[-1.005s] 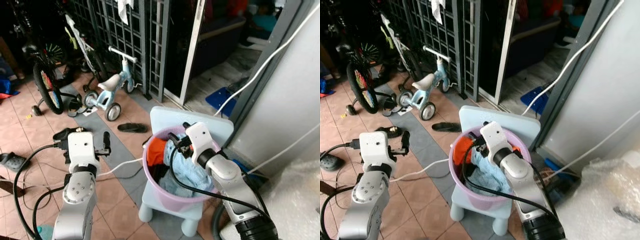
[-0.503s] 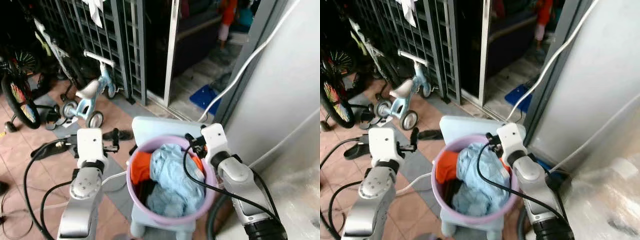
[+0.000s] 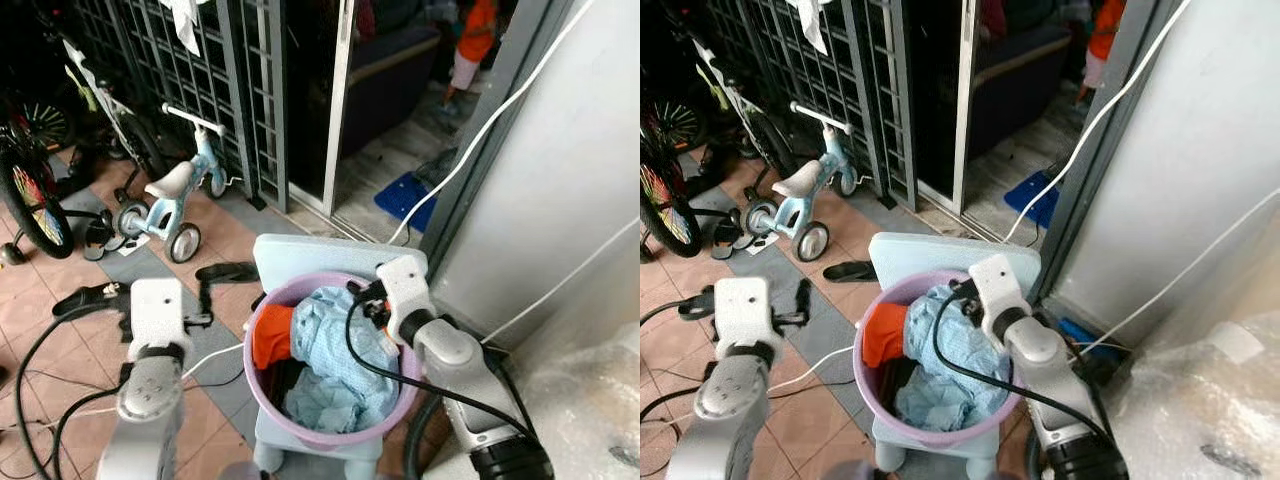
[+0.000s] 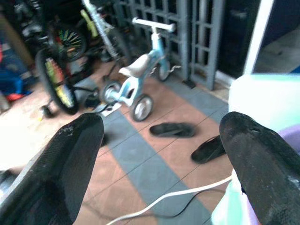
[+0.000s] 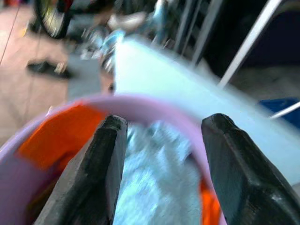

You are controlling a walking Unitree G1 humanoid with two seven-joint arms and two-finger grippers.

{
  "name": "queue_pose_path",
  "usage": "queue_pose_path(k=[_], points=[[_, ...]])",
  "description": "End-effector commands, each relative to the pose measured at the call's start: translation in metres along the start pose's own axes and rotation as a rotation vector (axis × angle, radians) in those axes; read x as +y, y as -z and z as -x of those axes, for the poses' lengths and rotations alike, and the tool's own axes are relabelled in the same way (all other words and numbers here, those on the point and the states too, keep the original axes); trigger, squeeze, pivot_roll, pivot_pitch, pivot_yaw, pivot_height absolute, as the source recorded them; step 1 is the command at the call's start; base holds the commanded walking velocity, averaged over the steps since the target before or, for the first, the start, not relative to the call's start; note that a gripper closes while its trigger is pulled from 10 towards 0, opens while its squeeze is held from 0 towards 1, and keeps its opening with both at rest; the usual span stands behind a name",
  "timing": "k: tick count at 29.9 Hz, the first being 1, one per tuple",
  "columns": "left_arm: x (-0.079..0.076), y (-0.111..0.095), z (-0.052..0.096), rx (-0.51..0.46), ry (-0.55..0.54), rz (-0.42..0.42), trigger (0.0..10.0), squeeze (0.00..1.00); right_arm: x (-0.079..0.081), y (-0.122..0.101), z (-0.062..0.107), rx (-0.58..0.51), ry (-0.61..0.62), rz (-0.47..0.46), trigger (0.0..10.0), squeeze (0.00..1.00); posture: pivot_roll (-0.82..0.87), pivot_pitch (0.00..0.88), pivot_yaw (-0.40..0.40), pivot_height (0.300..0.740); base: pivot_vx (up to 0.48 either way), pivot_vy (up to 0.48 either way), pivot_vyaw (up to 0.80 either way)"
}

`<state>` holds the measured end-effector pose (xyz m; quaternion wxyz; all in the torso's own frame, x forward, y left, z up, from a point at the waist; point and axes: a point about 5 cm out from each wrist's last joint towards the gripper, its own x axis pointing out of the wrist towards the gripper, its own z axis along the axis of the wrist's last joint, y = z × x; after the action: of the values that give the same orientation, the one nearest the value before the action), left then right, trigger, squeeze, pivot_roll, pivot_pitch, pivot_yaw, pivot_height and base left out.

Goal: Clothes washing

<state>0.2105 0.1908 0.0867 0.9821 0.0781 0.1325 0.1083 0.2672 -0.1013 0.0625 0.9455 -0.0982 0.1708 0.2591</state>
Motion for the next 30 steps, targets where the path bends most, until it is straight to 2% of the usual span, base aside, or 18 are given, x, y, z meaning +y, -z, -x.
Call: queue_pose_path(k=[1, 3, 4, 5, 9, 10, 11, 13, 16, 21, 24, 25, 26, 29, 30], points=[[0.007, -0.001, 0.003, 0.007, -0.025, -0.017, 10.0, 0.00, 0.001, 0.003, -0.005, 0.041, -0.026, -0.018, 10.0, 0.00, 0.06, 0.022, -0.028, 0.740, 0.000, 0.000, 0.00], [0.014, 0.008, 0.015, 0.065, -0.029, -0.038, 10.0, 0.00, 0.005, 0.012, -0.010, 0.123, -0.031, -0.107, 10.0, 0.00, 0.10, 0.061, -0.047, 0.740, 0.000, 0.000, 0.00], [0.014, 0.008, 0.015, 0.065, -0.029, -0.038, 10.0, 0.00, 0.005, 0.012, -0.010, 0.123, -0.031, -0.107, 10.0, 0.00, 0.10, 0.061, -0.047, 0.740, 0.000, 0.000, 0.00], [0.016, 0.014, 0.021, 0.097, -0.013, -0.042, 10.0, 0.00, 0.006, 0.017, -0.014, 0.160, -0.021, -0.189, 10.0, 0.00, 0.11, 0.079, -0.055, 0.740, 0.000, 0.000, 0.00], [0.024, 0.023, 0.039, 0.163, 0.007, -0.035, 10.0, 0.00, 0.008, 0.027, -0.020, 0.246, 0.011, -0.367, 10.0, 0.00, 0.16, 0.147, -0.065, 0.740, 0.000, 0.000, 0.00], [0.024, 0.023, 0.039, 0.163, 0.007, -0.035, 10.0, 0.00, 0.008, 0.027, -0.020, 0.246, 0.011, -0.367, 10.0, 0.00, 0.16, 0.147, -0.065, 0.740, 0.000, 0.000, 0.00], [0.030, 0.022, 0.046, 0.137, 0.034, -0.066, 10.0, 0.00, 0.002, 0.034, -0.025, 0.284, 0.052, -0.374, 10.0, 0.00, 0.17, 0.179, -0.068, 0.740, 0.000, 0.000, 0.00], [0.035, 0.020, 0.051, 0.115, 0.047, -0.102, 10.0, 0.00, -0.004, 0.037, -0.029, 0.301, 0.081, -0.343, 10.0, 0.00, 0.18, 0.198, -0.073, 0.740, 0.000, 0.000, 0.00], [0.045, 0.021, 0.061, 0.129, 0.014, -0.105, 10.0, 0.00, -0.009, 0.035, -0.033, 0.287, 0.121, -0.281, 10.0, 0.00, 0.19, 0.236, -0.083, 0.740, 0.000, 0.000, 0.00], [0.044, 0.017, 0.075, 0.142, 0.019, -0.119, 10.0, 0.00, -0.018, 0.029, -0.044, 0.261, 0.228, -0.146, 10.0, 0.00, 0.19, 0.278, -0.097, 0.740, 0.000, 0.000, 0.00], [0.042, 0.014, 0.083, 0.138, 0.030, -0.117, 10.0, 0.00, -0.016, 0.028, -0.050, 0.255, 0.269, -0.156, 10.0, 0.00, 0.19, 0.294, -0.106, 0.740, 0.000, 0.000, 0.00], [0.041, 0.012, 0.085, 0.134, 0.028, -0.108, 10.0, 0.00, -0.011, 0.028, -0.054, 0.264, 0.277, -0.170, 3.5, 0.00, 0.19, 0.303, -0.111, 0.740, 0.000, 0.000, 0.00], [0.039, 0.011, 0.086, 0.131, 0.027, -0.104, 10.0, 0.00, -0.007, 0.028, -0.056, 0.273, 0.274, -0.180, 0.2, 0.00, 0.20, 0.308, -0.116, 0.740, 0.000, 0.000, 0.00], [0.034, 0.009, 0.091, 0.127, 0.033, -0.092, 10.0, 0.00, 0.007, 0.030, -0.061, 0.304, 0.254, -0.217, 0.0, 0.00, 0.19, 0.315, -0.127, 0.740, 0.000, 0.000, 0.00], [0.031, 0.008, 0.094, 0.129, 0.035, -0.083, 10.0, 0.00, 0.016, 0.031, -0.063, 0.320, 0.224, -0.233, 0.0, 0.00, 0.19, 0.320, -0.138, 0.740, 0.000, 0.000, 0.00]])
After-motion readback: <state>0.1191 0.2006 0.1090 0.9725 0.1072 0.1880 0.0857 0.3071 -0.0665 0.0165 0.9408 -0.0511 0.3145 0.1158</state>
